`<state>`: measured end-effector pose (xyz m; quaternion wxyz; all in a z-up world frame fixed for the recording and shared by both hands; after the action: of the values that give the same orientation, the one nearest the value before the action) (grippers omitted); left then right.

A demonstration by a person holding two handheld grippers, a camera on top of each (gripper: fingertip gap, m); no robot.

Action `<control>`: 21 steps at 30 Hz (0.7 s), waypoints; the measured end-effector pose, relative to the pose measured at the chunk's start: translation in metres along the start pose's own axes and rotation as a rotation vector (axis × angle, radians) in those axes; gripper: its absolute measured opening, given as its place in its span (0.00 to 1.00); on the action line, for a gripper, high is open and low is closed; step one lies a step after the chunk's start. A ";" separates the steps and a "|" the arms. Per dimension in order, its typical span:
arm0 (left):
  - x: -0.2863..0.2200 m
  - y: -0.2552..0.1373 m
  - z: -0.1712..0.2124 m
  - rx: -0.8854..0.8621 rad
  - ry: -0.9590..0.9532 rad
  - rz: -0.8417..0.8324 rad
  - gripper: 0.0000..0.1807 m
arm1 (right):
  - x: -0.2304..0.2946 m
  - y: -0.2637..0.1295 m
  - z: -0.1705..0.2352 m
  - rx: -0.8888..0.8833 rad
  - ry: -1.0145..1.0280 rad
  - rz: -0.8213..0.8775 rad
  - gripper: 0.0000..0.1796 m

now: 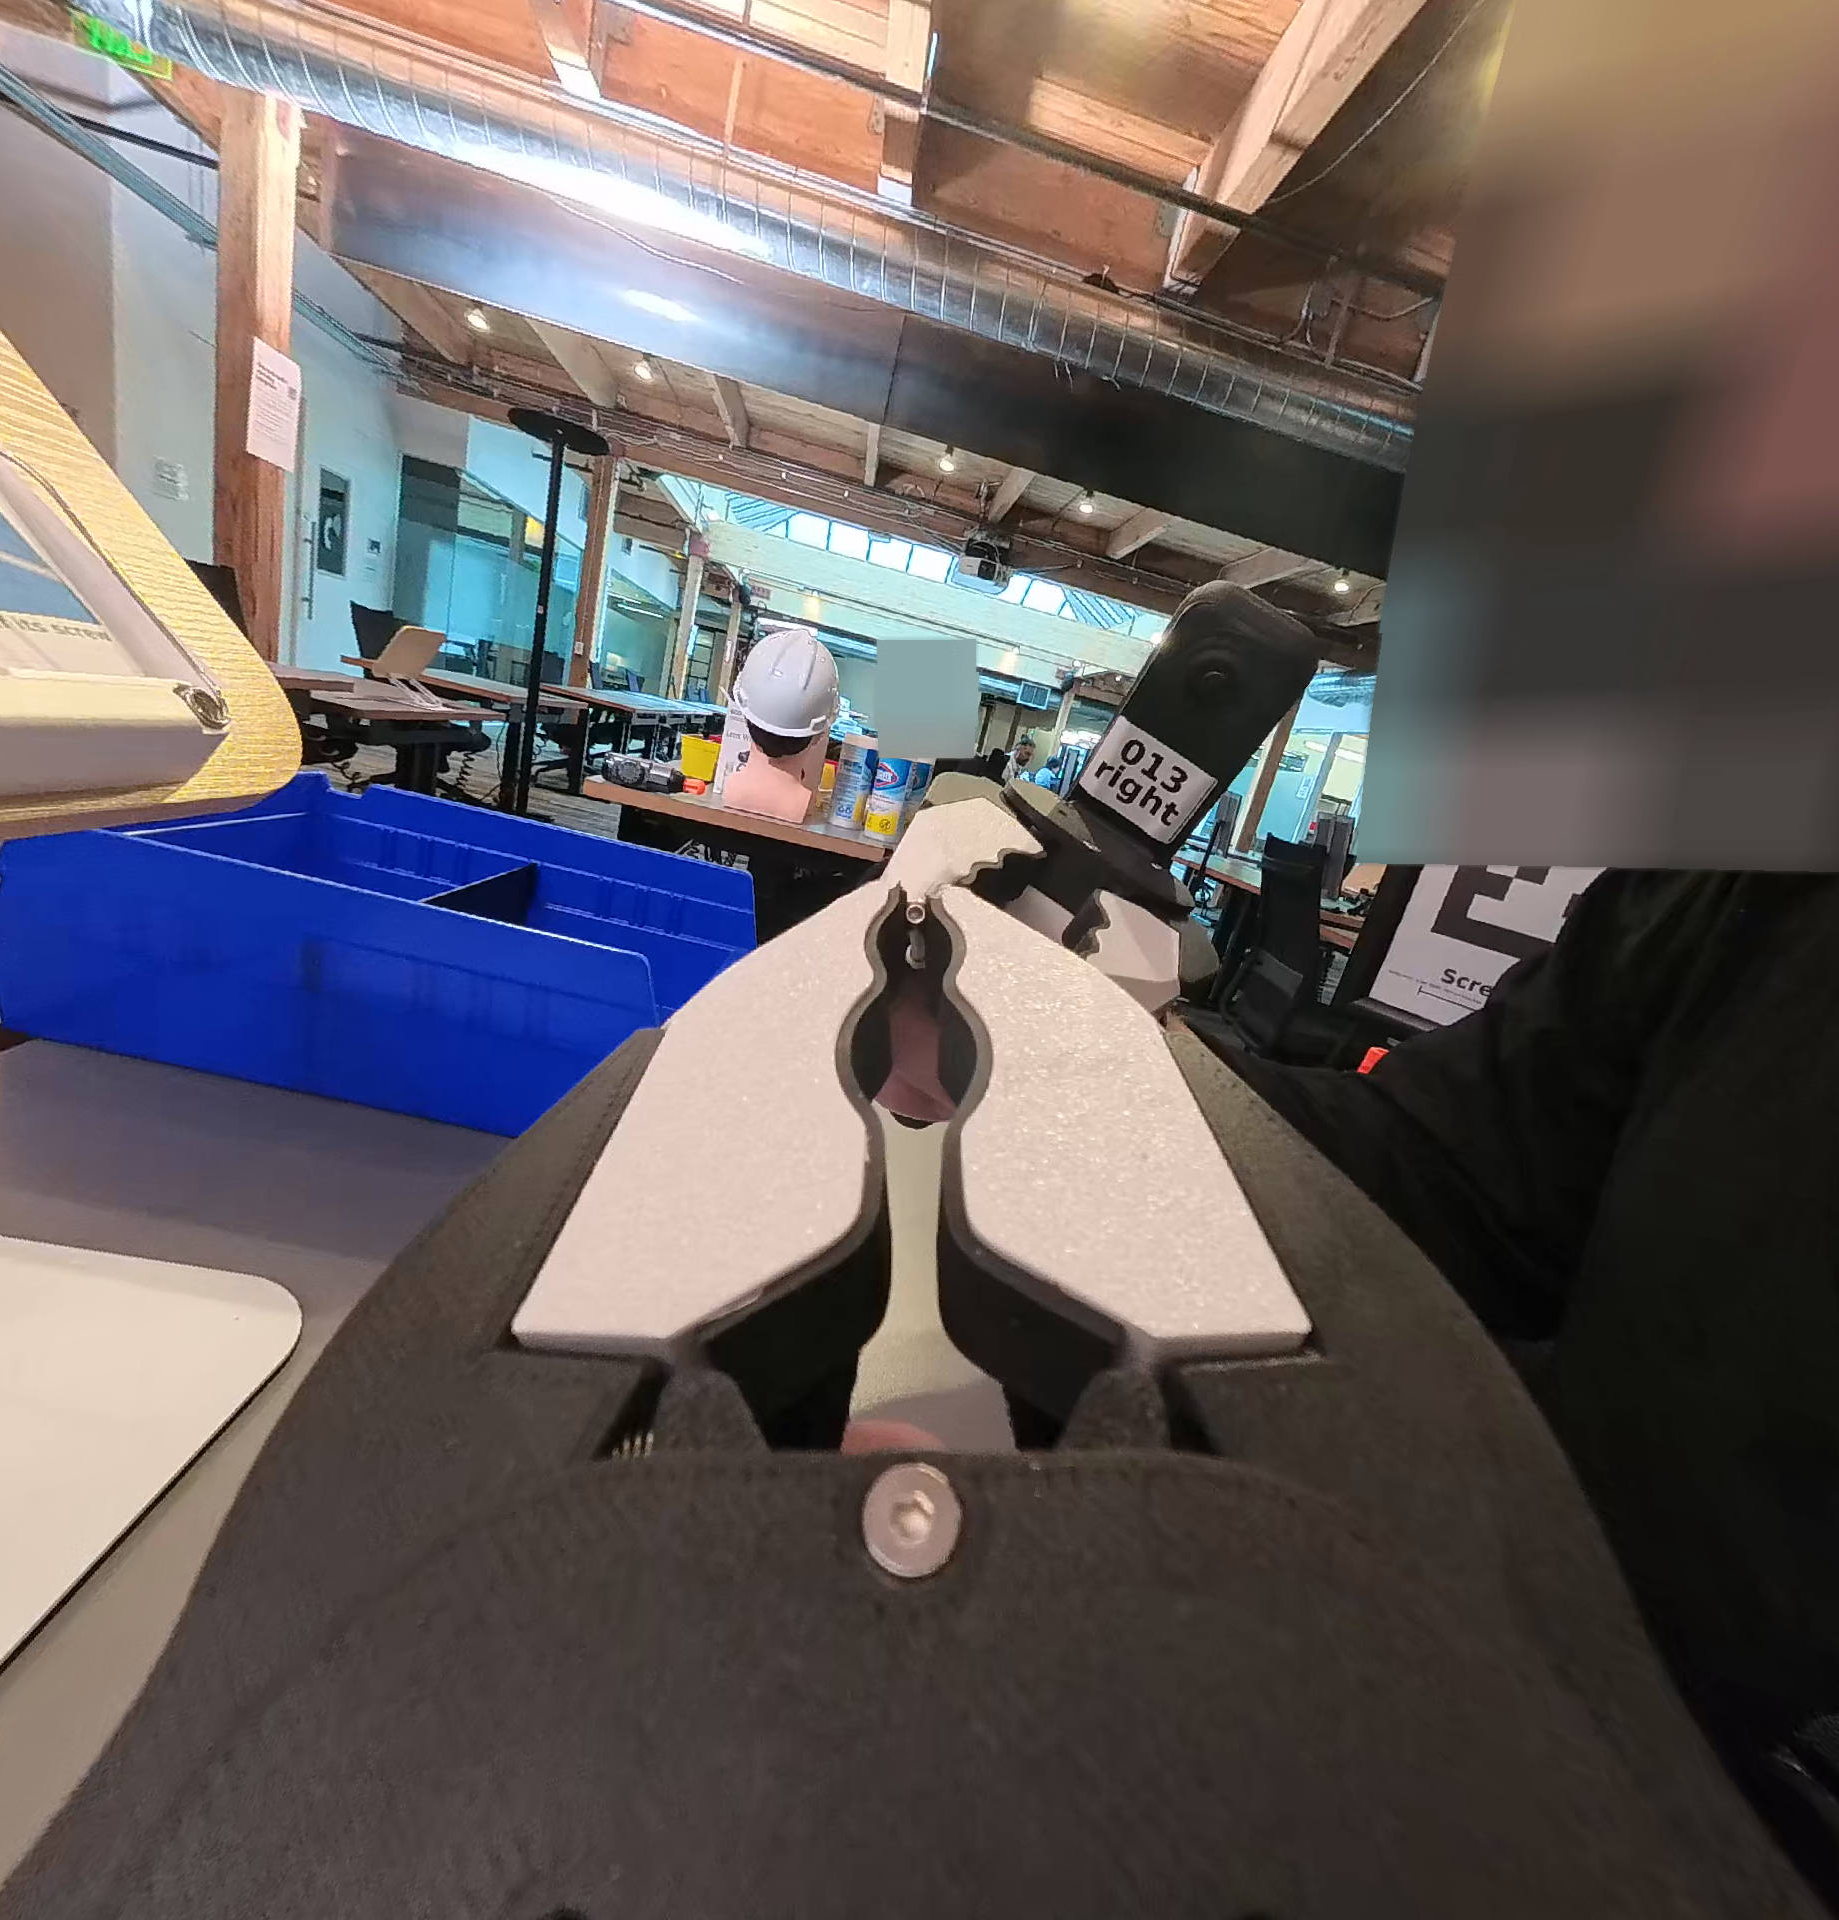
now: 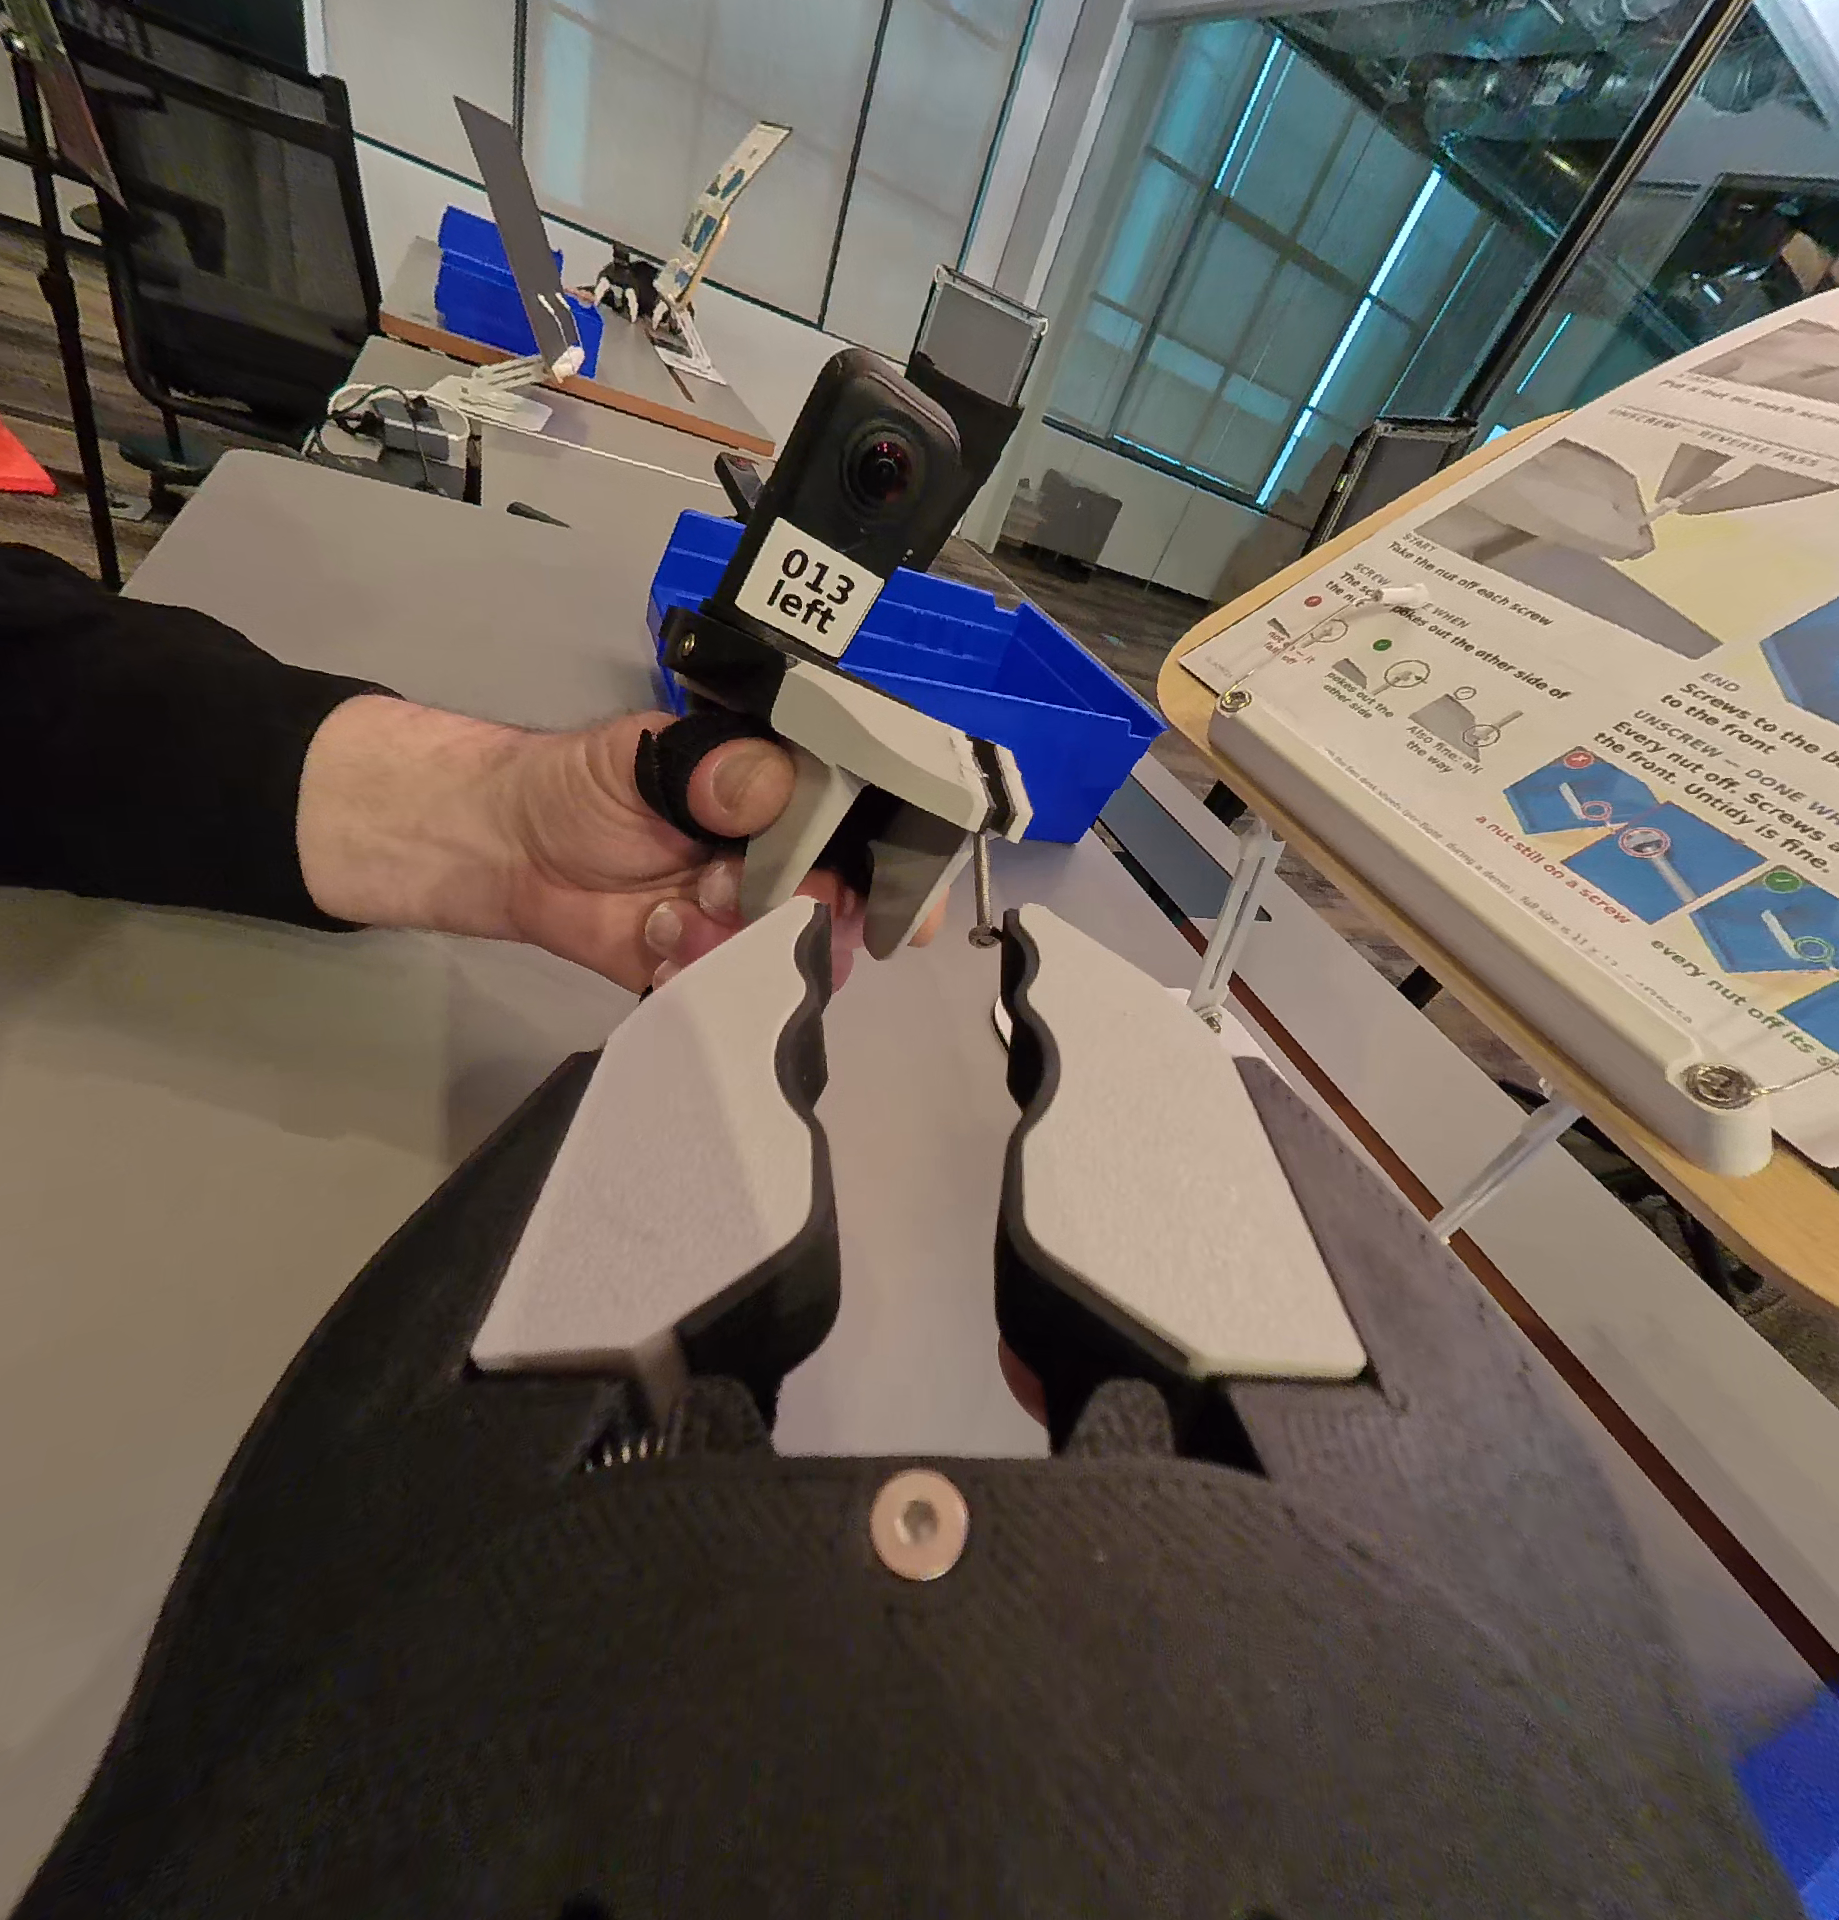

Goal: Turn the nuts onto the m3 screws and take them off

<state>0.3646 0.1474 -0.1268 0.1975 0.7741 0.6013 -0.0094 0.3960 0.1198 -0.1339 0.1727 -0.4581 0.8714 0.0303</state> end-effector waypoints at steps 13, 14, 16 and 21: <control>-0.005 0.002 -0.002 -0.021 -0.008 0.025 0.01 | -0.008 -0.004 -0.002 -0.093 0.175 -0.036 0.13; -0.005 0.002 -0.002 -0.022 -0.007 0.027 0.01 | -0.008 -0.005 -0.003 -0.113 0.201 -0.046 0.13; -0.006 0.002 -0.004 -0.031 -0.007 0.033 0.01 | -0.010 -0.006 -0.005 -0.143 0.245 -0.058 0.12; -0.008 0.002 -0.005 -0.043 -0.006 0.044 0.01 | -0.011 -0.007 -0.006 -0.170 0.283 -0.074 0.06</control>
<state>0.3629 0.1412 -0.1195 0.2161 0.7827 0.5837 0.0055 0.4057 0.1230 -0.1238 0.0097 -0.5027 0.8638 0.0325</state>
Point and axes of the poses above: each gripper's, where its closed fingertips meet, y out along the fingers, z out of its underside, x = y × z across the jaws, the point moved 2 cm from there along -y, back along the fingers, and after that the axes turned 3 degrees about -z, right-handed, at the moved point
